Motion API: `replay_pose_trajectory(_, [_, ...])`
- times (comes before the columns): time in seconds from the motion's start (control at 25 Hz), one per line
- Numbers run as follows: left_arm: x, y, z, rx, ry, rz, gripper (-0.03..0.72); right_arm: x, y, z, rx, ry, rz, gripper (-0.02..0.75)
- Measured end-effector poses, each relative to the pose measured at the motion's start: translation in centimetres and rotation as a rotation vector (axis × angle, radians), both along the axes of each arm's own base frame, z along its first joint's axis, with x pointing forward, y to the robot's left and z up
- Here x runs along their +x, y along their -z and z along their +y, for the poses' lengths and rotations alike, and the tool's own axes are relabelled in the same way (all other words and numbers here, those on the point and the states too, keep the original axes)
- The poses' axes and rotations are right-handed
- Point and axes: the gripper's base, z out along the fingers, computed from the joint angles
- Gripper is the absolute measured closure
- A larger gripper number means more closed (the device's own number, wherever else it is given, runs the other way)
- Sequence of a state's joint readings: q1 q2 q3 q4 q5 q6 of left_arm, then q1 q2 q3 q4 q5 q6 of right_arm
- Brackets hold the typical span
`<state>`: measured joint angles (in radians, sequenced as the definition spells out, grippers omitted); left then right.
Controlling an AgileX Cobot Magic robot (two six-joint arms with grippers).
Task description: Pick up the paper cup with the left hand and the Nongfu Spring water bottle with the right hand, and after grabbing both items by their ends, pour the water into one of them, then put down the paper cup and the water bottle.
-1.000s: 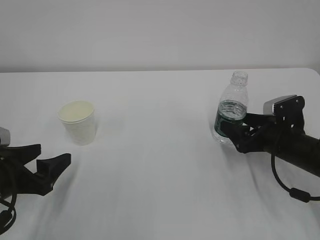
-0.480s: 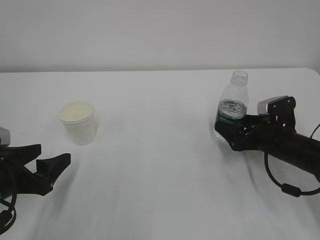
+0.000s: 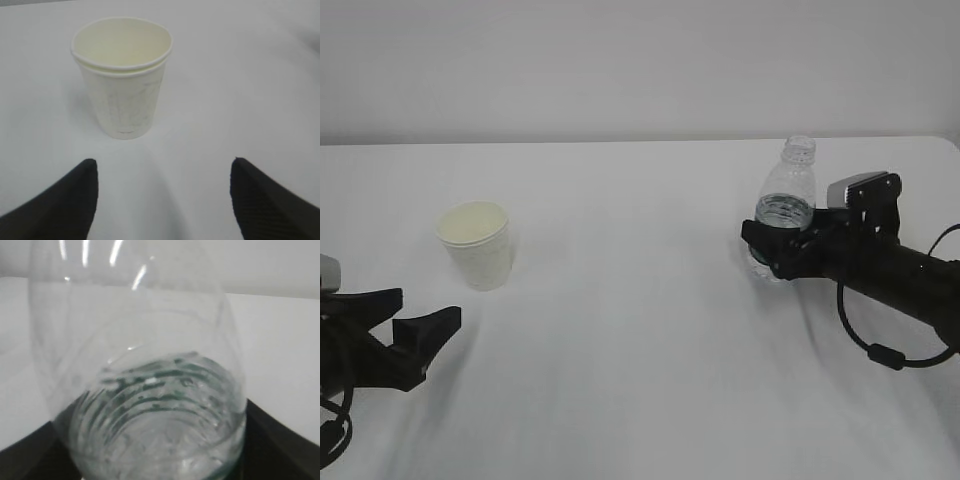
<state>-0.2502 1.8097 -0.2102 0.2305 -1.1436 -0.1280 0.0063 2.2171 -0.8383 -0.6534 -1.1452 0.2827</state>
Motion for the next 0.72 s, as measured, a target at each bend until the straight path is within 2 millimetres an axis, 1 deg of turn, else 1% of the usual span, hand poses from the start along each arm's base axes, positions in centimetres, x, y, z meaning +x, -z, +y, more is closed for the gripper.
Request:
replay_pose_trajectory(0.2, [0.00,0.00,0.00,0.000,0.000,0.000,0.097,0.25,-0.12,1.07,0.007,-0.010,-0.010,0.124])
replay_pose_trajectory(0.72, [0.00,0.00,0.00,0.000,0.000,0.000,0.099,0.29,0.27,0.93,-0.014,0.012,0.030,0.129])
